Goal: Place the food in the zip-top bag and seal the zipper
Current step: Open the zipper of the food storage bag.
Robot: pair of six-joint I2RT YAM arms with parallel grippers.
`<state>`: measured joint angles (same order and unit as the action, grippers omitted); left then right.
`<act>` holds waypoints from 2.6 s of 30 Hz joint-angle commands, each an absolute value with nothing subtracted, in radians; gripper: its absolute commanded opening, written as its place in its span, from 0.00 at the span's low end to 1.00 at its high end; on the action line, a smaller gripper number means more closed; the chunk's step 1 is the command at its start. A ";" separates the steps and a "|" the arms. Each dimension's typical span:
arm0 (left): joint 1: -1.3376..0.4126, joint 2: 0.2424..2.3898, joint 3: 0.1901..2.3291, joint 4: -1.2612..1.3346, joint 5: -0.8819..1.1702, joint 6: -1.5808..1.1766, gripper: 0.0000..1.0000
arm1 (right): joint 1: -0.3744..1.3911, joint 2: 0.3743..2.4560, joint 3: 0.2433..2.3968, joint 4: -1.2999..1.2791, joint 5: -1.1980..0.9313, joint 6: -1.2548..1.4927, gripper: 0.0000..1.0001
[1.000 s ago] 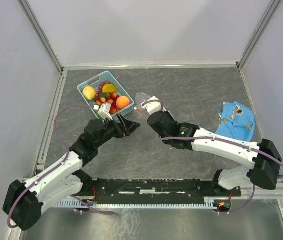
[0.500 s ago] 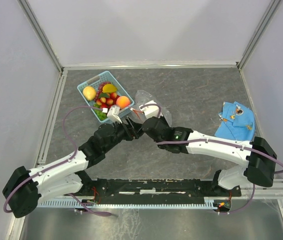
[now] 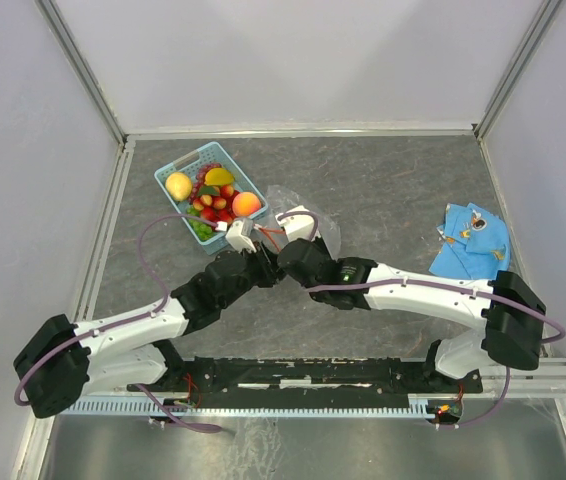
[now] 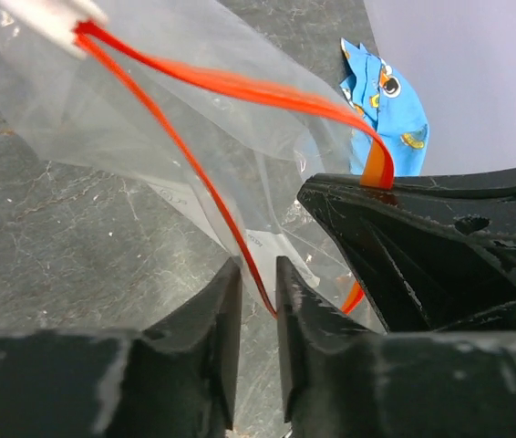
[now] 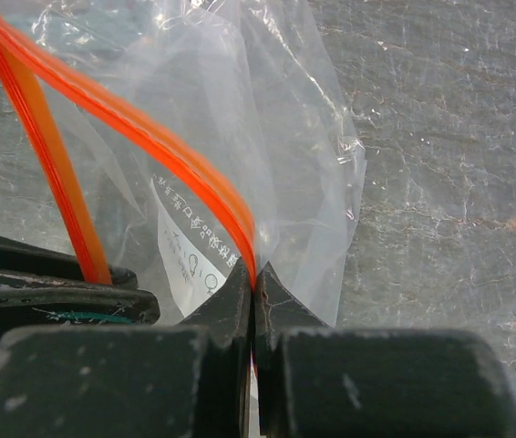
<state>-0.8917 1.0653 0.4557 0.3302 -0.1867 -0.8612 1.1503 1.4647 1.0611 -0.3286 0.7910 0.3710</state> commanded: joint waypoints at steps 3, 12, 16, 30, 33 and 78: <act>-0.903 1.043 0.518 0.297 -0.234 -0.807 0.06 | 1.155 1.454 1.048 -0.313 0.862 0.383 0.04; -0.902 0.999 0.584 0.176 -0.230 -0.769 0.03 | 1.155 1.362 0.972 -0.239 0.801 0.293 0.29; -0.901 1.022 0.632 0.133 -0.199 -0.745 0.03 | 1.155 1.290 0.912 -0.160 0.764 0.247 0.40; -0.899 1.118 0.746 0.104 -0.060 -0.700 0.03 | 1.156 1.199 0.755 0.045 0.770 0.089 0.55; -0.899 1.132 0.767 0.099 -0.041 -0.691 0.03 | 1.155 1.189 0.730 0.086 0.793 0.060 0.54; -0.766 1.504 1.038 0.012 0.119 -0.540 0.07 | 0.881 1.169 0.783 -0.120 0.869 0.049 0.02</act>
